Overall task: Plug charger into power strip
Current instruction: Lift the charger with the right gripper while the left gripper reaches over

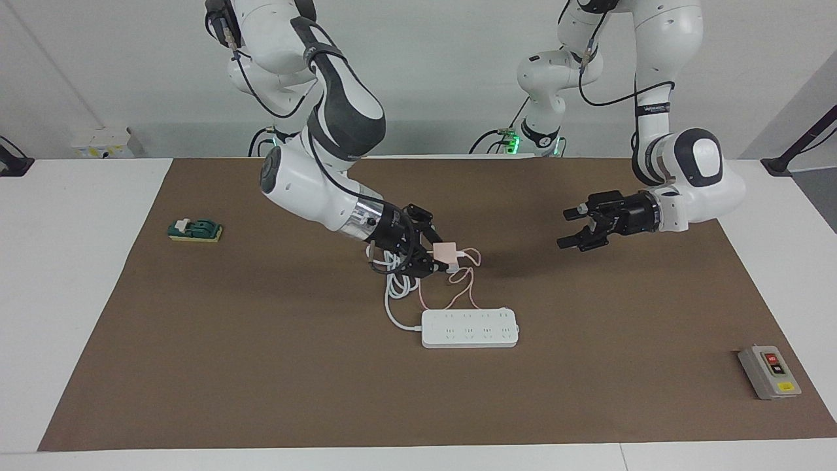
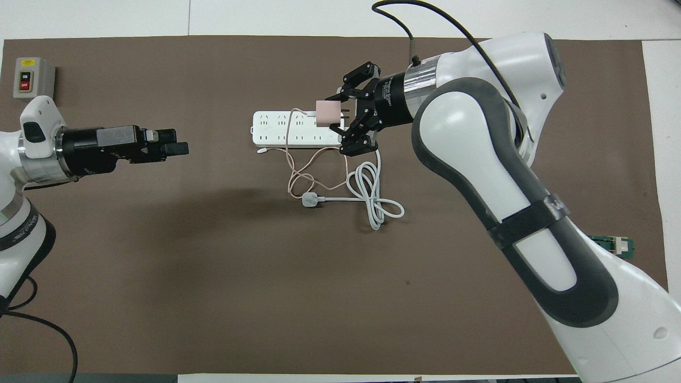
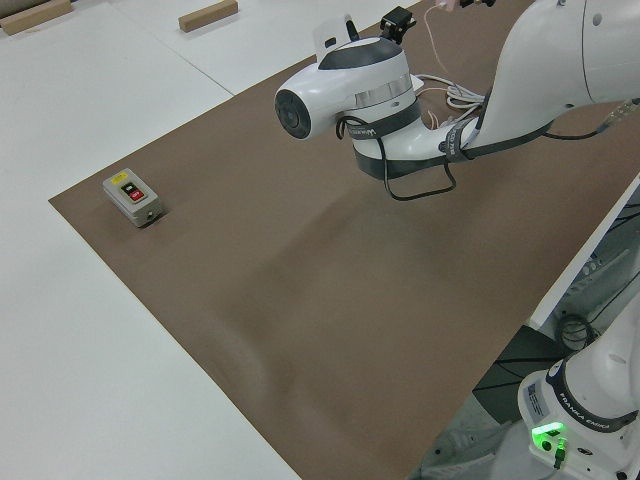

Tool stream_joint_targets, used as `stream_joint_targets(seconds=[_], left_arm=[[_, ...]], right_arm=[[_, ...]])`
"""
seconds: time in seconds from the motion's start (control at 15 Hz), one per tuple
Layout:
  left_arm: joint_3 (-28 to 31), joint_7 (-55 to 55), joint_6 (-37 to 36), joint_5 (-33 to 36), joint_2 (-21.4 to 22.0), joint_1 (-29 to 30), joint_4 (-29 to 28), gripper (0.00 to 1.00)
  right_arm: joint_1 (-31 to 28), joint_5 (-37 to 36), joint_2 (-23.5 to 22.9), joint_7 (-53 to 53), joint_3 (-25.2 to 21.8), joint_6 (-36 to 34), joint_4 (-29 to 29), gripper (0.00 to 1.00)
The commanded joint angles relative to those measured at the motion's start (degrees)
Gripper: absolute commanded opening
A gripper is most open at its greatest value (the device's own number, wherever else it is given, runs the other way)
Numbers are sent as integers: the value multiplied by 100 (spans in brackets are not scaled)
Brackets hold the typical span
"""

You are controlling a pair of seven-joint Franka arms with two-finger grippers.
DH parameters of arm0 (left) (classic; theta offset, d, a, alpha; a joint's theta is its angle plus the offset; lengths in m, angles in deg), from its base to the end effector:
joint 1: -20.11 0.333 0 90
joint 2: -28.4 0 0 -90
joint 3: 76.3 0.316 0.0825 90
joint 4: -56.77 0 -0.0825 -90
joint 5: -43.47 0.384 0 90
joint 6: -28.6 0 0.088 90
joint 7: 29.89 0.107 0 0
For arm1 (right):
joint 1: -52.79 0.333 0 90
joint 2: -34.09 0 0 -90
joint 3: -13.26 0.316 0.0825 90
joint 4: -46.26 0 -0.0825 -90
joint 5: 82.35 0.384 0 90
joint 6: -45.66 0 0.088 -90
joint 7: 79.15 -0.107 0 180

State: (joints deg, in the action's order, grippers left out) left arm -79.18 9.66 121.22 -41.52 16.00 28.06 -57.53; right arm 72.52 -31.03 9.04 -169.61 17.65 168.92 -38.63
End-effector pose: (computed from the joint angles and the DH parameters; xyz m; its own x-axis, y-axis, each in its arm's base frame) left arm 0.5814 -0.0499 0.3992 0.9963 0.0695 0.0512 -0.0449 -0.0900 0.9949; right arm 0.6416 0.3123 0.4634 -0.0094 -0.6566 -0.7542 -0.9992 0.0352 -0.0181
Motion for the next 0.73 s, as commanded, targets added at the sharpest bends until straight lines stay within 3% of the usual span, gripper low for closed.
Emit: stream_joint_targets(seconds=[0.0,0.4,0.66], left_arm=[[16,122,-393,-473,-437,-135,224,100],[16,140,-253,-553,-728,-268,602,100],[16,675,27,-623,-763,-636,541,100]], right_arm=[[345,-157,-114,257,-35,276,140,0],[821,-166,-184,161,-35,1005,148,0],[1014,-166,-272,-102,-35,1261,183,0]])
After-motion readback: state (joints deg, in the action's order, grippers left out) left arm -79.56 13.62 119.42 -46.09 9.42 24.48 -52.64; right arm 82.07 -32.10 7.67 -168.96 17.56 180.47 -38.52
